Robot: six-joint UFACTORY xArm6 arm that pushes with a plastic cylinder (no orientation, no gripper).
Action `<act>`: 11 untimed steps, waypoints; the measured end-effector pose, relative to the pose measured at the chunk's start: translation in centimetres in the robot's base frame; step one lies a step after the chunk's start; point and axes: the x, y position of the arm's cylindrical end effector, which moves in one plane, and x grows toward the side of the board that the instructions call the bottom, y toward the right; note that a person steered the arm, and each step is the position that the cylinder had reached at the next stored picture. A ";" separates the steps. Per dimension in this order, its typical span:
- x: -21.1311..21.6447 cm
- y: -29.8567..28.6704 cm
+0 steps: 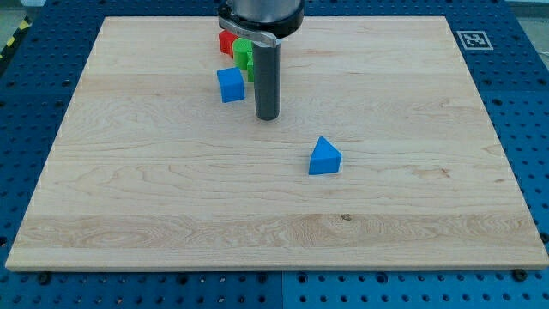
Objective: Push the cube to the bottom left of the green circle
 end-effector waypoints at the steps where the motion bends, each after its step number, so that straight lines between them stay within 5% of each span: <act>1: 0.0 0.0; 6: -2.8 -5.6; 7: -6.2 -5.3; 11: -3.3 -3.1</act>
